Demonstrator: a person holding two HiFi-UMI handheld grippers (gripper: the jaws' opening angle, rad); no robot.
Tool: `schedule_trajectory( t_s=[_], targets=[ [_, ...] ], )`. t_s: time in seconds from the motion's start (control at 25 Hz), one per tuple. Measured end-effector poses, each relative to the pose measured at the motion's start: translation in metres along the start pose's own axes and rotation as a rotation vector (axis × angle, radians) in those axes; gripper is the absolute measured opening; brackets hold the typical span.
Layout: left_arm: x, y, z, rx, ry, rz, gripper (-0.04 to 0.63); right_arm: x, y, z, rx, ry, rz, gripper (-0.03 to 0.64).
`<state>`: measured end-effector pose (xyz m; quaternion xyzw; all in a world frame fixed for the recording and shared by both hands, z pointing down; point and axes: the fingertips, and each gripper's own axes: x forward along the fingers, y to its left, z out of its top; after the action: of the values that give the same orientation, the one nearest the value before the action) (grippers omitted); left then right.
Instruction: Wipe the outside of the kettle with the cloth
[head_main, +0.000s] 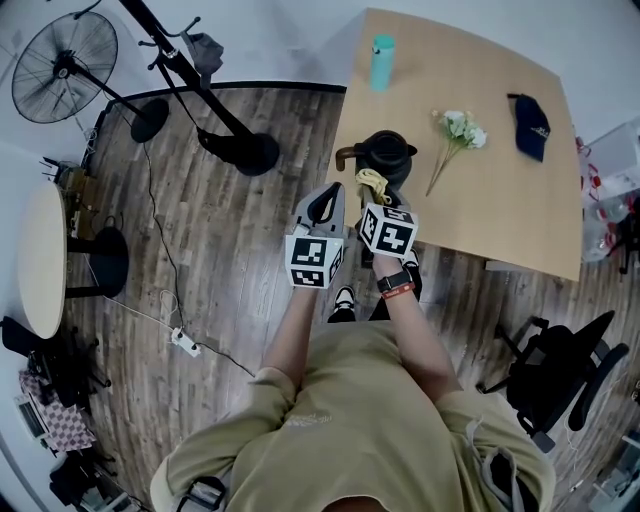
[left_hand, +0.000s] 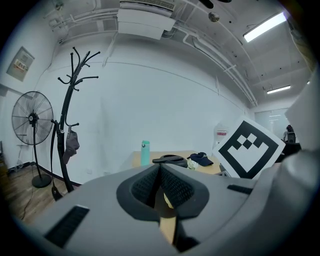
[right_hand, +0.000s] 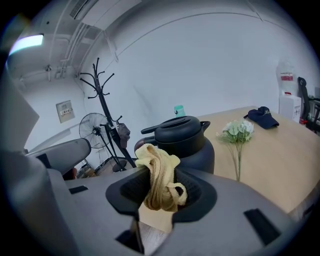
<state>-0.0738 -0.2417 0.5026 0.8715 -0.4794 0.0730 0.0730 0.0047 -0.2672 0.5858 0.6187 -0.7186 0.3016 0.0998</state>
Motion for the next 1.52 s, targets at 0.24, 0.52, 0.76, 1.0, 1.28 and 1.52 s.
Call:
schedule_trajectory(
  t_s=[0.24, 0.52, 0.76, 1.0, 1.28, 1.52],
  targets=[
    [0.002, -0.011, 0.001, 0.007, -0.003, -0.015, 0.021, -0.012, -0.013, -0.001, -0.012, -0.006, -0.016, 0.148],
    [0.009, -0.025, 0.005, 0.017, -0.008, -0.036, 0.021, -0.019, -0.026, 0.0, -0.023, -0.009, -0.038, 0.147],
    [0.012, -0.034, 0.003, 0.023, -0.005, -0.047, 0.021, -0.026, -0.042, 0.001, -0.027, -0.017, -0.066, 0.146],
    [0.016, -0.037, 0.006, 0.024, -0.007, -0.047, 0.021, -0.03, -0.058, 0.005, -0.045, -0.023, -0.116, 0.143],
    [0.024, -0.042, 0.004, 0.026, 0.0, -0.047, 0.021, -0.029, -0.078, 0.008, -0.084, -0.019, -0.137, 0.141],
    [0.03, -0.04, 0.005, 0.028, 0.003, -0.036, 0.021, -0.021, -0.091, 0.012, -0.077, -0.008, -0.102, 0.14]
  ],
)
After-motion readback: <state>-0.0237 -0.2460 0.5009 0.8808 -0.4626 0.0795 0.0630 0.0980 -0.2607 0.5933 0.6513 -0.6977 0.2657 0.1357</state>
